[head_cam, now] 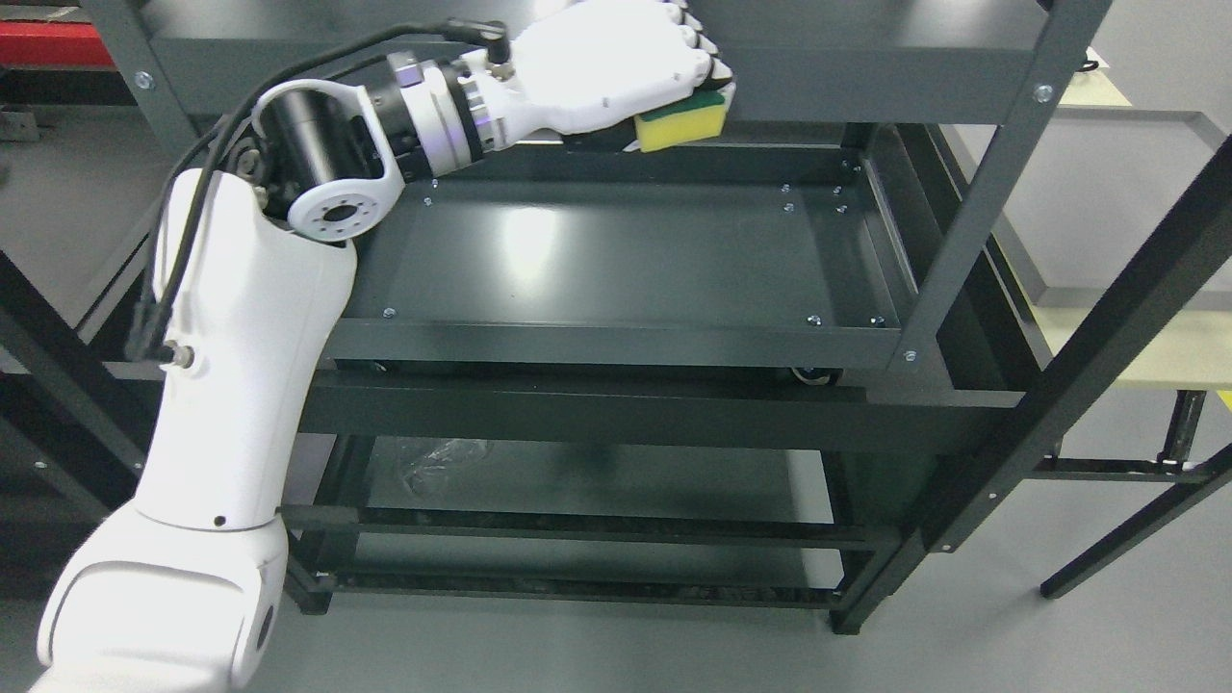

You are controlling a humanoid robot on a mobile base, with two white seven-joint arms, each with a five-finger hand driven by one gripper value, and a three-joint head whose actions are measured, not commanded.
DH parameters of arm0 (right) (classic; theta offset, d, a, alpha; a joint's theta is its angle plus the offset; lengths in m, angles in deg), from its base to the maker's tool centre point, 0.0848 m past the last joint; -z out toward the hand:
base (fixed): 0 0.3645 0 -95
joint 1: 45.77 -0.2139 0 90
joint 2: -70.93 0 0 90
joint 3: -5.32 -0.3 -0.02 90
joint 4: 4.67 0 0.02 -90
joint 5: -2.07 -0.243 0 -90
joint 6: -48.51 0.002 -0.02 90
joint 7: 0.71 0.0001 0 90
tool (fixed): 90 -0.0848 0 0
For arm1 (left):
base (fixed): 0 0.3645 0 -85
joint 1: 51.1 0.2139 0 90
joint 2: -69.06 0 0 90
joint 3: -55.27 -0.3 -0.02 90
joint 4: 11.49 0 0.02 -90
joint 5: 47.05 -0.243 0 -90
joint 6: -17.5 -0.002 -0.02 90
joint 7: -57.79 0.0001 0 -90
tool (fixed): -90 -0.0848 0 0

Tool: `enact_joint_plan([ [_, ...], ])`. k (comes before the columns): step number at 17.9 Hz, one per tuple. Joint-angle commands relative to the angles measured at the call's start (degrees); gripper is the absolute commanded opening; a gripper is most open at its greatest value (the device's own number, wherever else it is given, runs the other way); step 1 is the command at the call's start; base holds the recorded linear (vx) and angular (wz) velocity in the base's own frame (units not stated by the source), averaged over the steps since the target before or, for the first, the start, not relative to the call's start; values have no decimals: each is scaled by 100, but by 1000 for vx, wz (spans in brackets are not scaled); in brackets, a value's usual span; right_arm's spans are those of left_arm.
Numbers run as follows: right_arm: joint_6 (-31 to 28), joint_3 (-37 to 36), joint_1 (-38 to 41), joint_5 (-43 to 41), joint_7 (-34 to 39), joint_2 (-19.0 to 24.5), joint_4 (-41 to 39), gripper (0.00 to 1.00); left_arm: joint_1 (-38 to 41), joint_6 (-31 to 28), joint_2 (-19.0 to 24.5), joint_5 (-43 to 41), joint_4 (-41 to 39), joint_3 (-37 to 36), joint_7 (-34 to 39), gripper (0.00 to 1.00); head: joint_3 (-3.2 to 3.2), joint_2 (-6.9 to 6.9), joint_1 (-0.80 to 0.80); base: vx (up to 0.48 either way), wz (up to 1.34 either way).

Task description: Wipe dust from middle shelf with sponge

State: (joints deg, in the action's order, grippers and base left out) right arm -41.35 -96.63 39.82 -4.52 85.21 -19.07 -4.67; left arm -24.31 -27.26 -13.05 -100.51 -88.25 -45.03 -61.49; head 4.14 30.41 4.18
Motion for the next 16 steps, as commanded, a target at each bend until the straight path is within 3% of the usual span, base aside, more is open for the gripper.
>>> enact_joint_plan([
  [1, -419, 0, 2, 0, -5, -100, -100, 100, 854, -24, 1319, 792, -409, 2004, -61, 5, 0, 0, 0, 0, -131],
  [5, -419, 0, 2, 0, -4, -100, -100, 100, 1092, -24, 1593, 1451, -813, 2383, -157, 5, 0, 0, 0, 0, -286],
  [9, -419, 0, 2, 0, -4, -100, -100, 100, 1268, -24, 1602, 1839, -875, 2446, -184, 5, 0, 0, 0, -56, -431],
  [14, -419, 0, 2, 0, -13, -100, -100, 100, 1084, -24, 769, 2103, -980, 2121, -184, 5, 0, -1, 0, -58, -285],
  [16, -419, 0, 2, 0, -5, -100, -100, 100, 970, -24, 680, 2182, -1103, 2006, -184, 5, 0, -1, 0, -35, -30],
])
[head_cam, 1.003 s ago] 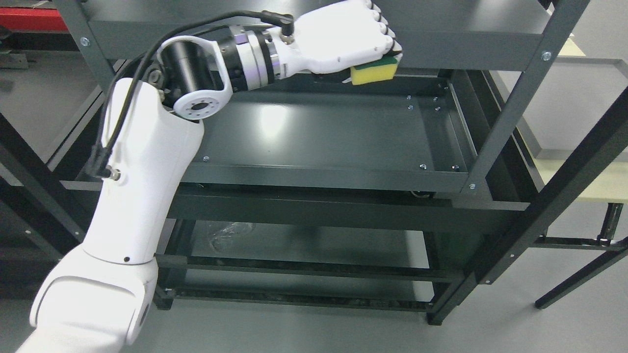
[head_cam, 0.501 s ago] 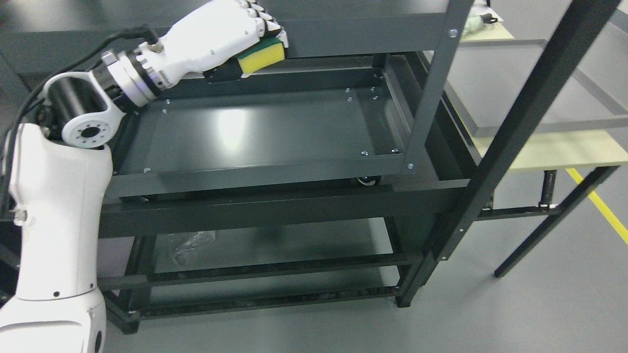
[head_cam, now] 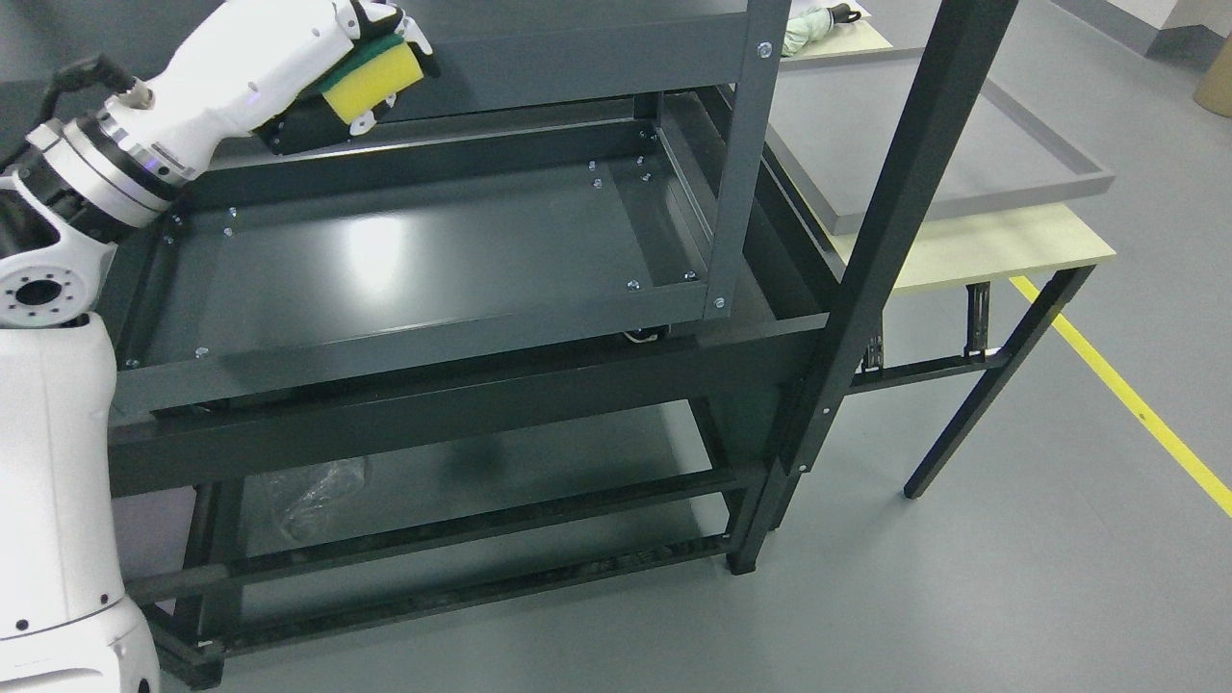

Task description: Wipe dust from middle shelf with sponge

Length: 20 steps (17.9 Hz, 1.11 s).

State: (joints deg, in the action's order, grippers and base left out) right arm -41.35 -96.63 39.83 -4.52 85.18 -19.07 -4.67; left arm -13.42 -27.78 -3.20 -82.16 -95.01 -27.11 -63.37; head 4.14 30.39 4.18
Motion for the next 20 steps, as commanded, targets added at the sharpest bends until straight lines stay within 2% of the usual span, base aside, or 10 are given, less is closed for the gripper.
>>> enact_joint_plan([
  [1, -419, 0, 0, 0, -1, -100, -100, 100, -189, 28, -315, 347, -498, 188, 4, 5, 0, 0, 0, -11, 0],
  [3, -419, 0, 0, 0, -10, -100, -100, 100, -321, 28, -167, 321, -586, 196, -101, 5, 0, 0, 0, -6, 0],
  [4, -419, 0, 0, 0, -2, -100, -100, 100, -357, 28, 60, 294, -586, 231, -206, 5, 0, 0, 0, 0, 0],
  [7, -419, 0, 0, 0, -1, -100, -100, 100, -234, 28, 1184, 285, -551, 327, -268, 4, 0, 0, 0, 0, 0],
  [10, -419, 0, 0, 0, -1, -100, -100, 100, 160, 28, 1932, 390, -481, 687, -277, 5, 0, 0, 0, 0, 0],
  [15, -419, 0, 0, 0, -10, -100, -100, 100, 915, 28, 3092, 1284, -463, 1337, -286, 6, 0, 0, 0, 0, 0],
  [17, -427, 0, 0, 0, -1, -100, -100, 100, 1381, 28, 3358, 1629, -402, 1785, -286, 6, 0, 0, 0, 0, 0],
  [20, -419, 0, 0, 0, -10, -100, -100, 100, 2459, 28, 3455, 2024, -227, 2697, -286, 7, 0, 0, 0, 0, 0],
])
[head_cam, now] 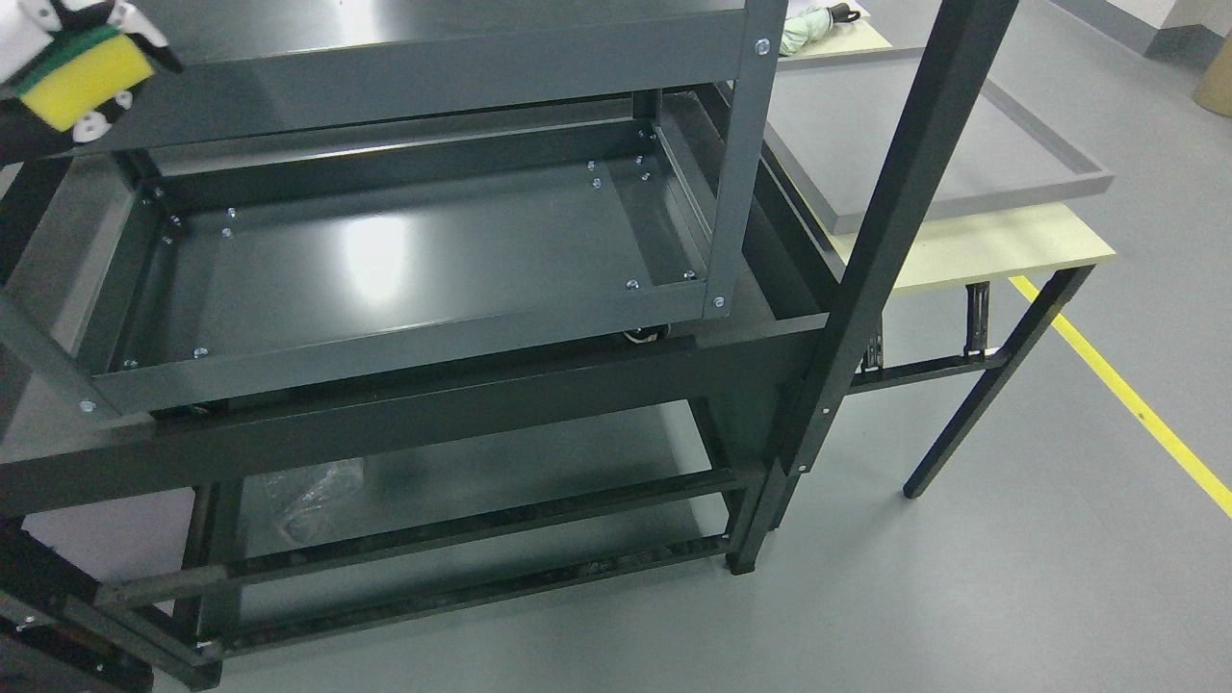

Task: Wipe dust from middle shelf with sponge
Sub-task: 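Withdraw the left hand holding the sponge down out of the shelf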

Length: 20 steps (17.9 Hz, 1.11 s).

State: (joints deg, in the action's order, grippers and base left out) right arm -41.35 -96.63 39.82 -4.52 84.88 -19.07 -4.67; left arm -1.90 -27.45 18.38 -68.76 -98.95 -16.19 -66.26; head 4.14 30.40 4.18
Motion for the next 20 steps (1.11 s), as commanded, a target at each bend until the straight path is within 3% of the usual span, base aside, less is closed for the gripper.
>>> enact_joint_plan([
  [1, -419, 0, 1, 0, 28, -100, -100, 100, 1590, -5, 1219, 764, 177, 1905, 4, 7, 0, 0, 0, 0, 0],
  [3, -419, 0, 1, 0, 28, -100, -100, 100, 1926, -5, 991, 1201, 168, 2310, 21, 7, 0, 0, 0, 0, 0],
  [6, -419, 0, 1, 0, 28, -100, -100, 100, 1953, -5, 447, 2159, 72, 2103, 65, 6, 0, 0, 0, 0, 0],
  [10, -419, 0, 1, 0, 28, -100, -100, 100, 1945, -5, -483, 2944, -17, 437, 92, 7, 0, 0, 0, 0, 0],
  [15, -419, 0, 1, 0, 28, -100, -100, 100, 1883, -5, -2714, 2744, -17, -2306, 92, 6, 0, 0, 0, 0, 0],
  [18, -419, 0, 1, 0, 28, -100, -100, 100, 2049, -5, -3832, 2348, 237, -2758, 92, 6, 0, 0, 0, 0, 0],
  [20, -419, 0, 1, 0, 28, -100, -100, 100, 2252, -5, -3832, 2268, 378, -2812, 275, 6, 0, 0, 0, 0, 0],
])
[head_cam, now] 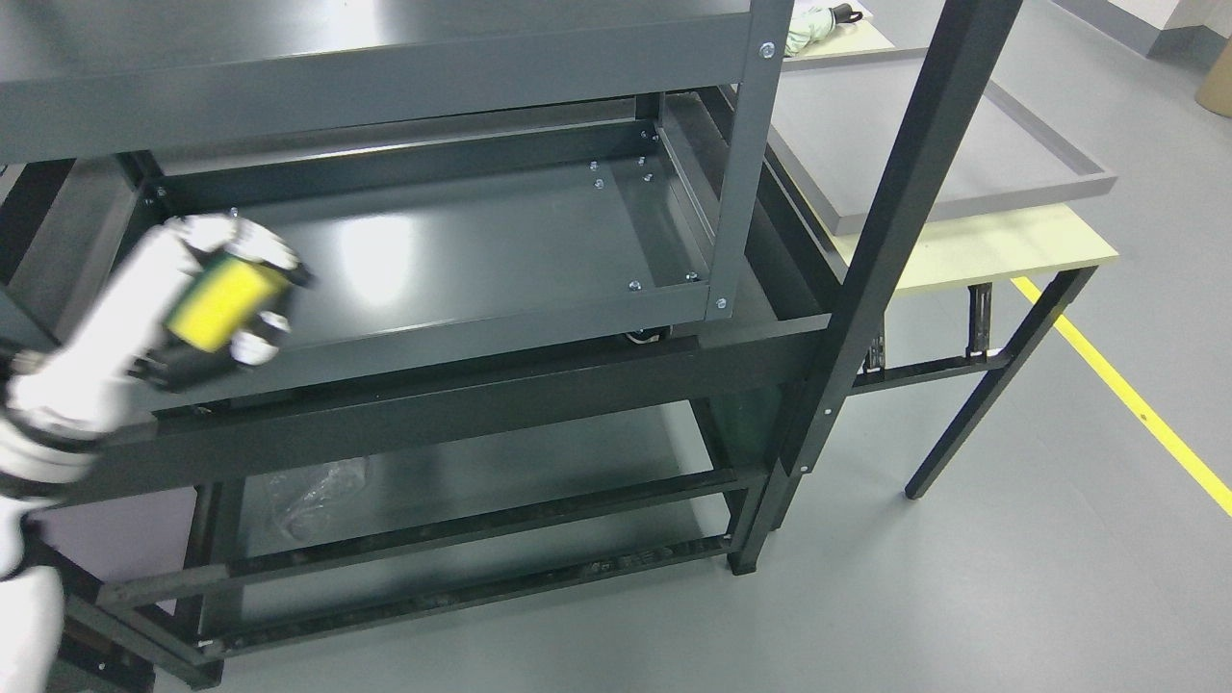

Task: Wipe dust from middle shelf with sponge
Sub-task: 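Withdraw the left hand holding the sponge down out of the shelf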

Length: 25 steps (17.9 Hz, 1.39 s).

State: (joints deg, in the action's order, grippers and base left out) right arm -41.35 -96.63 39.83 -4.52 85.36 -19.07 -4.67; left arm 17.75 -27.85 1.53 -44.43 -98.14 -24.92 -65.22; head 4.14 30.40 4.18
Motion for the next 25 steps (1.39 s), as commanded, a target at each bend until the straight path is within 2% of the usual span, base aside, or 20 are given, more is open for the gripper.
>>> enact_joint_plan([
  [1, -419, 0, 0, 0, -19, -100, -100, 100, 314, 34, -2147, -157, 385, -1913, 625, 6, 0, 0, 0, 0, 0],
  [2, -419, 0, 0, 0, -19, -100, -100, 100, 323, 34, -2147, -139, 472, -1861, 1082, 6, 0, 0, 0, 0, 0],
  [5, -419, 0, 0, 0, -28, -100, -100, 100, 419, -1236, -2147, 62, 579, -1484, 1972, 9, 0, 0, 0, 0, 0],
  [7, -419, 0, 0, 0, -19, -100, -100, 100, 559, -1660, -2147, 80, 500, -1273, 2280, 9, 0, 0, 0, 0, 0],
  [12, -419, 0, 0, 0, -19, -100, -100, 100, 920, -2303, -2147, 80, 210, -1008, 2449, 9, 0, 0, 0, 0, 0],
  [14, -419, 0, 0, 0, -19, -100, -100, 100, 929, -2391, -2147, 98, 105, -903, 2457, 13, 0, 0, 0, 0, 0],
  [15, -419, 0, 0, 0, -19, -100, -100, 100, 938, -2592, -2147, 98, -78, -720, 2457, 13, 0, 0, 0, 0, 0],
  [16, -419, 0, 0, 0, -19, -100, -100, 100, 955, -3098, -2147, 98, -333, -526, 2475, 13, 0, 0, 0, 0, 0],
  [18, -419, 0, 0, 0, -19, -100, -100, 100, 956, -3594, -2147, 159, -667, -218, 2868, 12, 0, 0, 0, 0, 0],
  [21, -419, 0, 0, 0, -19, -100, -100, 100, 956, -3648, -2147, 151, -1142, 309, 2985, 9, 0, 0, 0, 0, 0],
  [25, -419, 0, 0, 0, -19, -100, -100, 100, 947, -3657, -2147, 133, -1258, 486, 2994, 6, 0, 0, 0, 0, 0],
])
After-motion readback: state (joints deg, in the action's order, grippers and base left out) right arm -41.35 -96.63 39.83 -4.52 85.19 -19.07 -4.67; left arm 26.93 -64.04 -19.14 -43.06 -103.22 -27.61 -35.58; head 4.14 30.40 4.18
